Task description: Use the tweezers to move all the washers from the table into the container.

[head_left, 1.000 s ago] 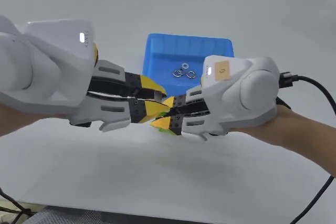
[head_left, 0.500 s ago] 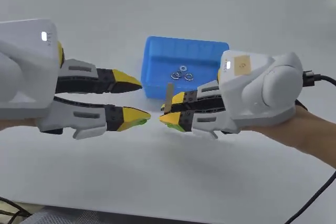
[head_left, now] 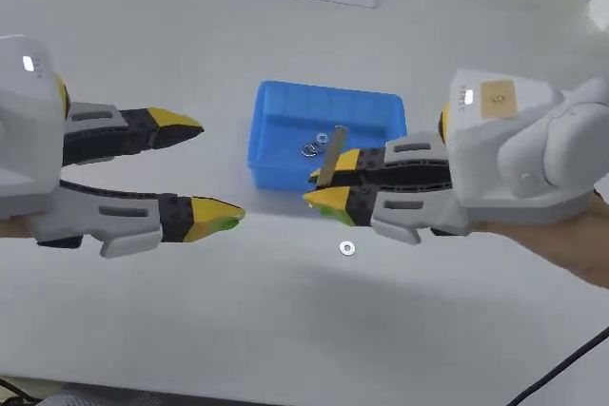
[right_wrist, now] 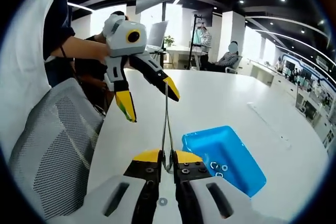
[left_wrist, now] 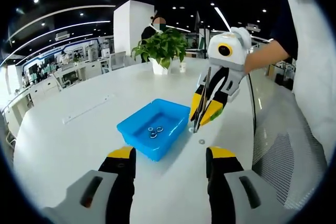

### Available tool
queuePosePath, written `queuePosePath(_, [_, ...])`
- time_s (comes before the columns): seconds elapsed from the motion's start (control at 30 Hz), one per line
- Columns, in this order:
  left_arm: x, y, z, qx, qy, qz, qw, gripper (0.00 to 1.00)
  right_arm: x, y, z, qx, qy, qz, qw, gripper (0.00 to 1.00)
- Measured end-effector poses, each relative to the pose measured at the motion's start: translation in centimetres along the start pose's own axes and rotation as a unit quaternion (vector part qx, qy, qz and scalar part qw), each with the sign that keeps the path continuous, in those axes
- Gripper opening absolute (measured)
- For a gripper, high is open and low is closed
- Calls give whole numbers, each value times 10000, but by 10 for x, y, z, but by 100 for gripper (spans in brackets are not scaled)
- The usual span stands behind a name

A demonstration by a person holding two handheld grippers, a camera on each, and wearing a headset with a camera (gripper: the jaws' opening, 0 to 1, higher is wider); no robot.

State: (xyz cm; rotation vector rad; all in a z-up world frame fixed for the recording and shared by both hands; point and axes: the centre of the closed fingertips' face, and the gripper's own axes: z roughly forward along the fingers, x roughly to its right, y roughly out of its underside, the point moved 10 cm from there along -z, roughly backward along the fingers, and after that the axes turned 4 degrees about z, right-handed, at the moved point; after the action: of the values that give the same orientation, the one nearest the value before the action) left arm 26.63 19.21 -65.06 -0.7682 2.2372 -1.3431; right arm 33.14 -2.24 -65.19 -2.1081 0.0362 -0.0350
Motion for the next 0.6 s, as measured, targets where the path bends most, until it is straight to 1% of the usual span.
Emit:
queuePosePath(0.1, [0, 1, 1, -6, -3, -12, 10000, 63, 6, -4, -7, 33, 90, 19, 10000, 9])
queuePosePath(0.2, [0, 3, 2, -24, 20, -56, 10000, 66, 14, -9, -13, 40, 224, -14, 9997, 9])
queuePosePath(0.37, [-1, 6, 3, -34, -6, -143, 9999, 72, 36, -18, -22, 151, 518, -23, 9985, 9])
queuePosePath(0.47, [-2, 7, 4, -44, -13, -253, 9997, 73, 49, -17, -21, 146, 644, -33, 9978, 9])
queuePosePath(0.6, [-1, 9, 4, -56, -42, -283, 9996, 75, 63, -13, -14, 88, 730, -59, 9973, 9])
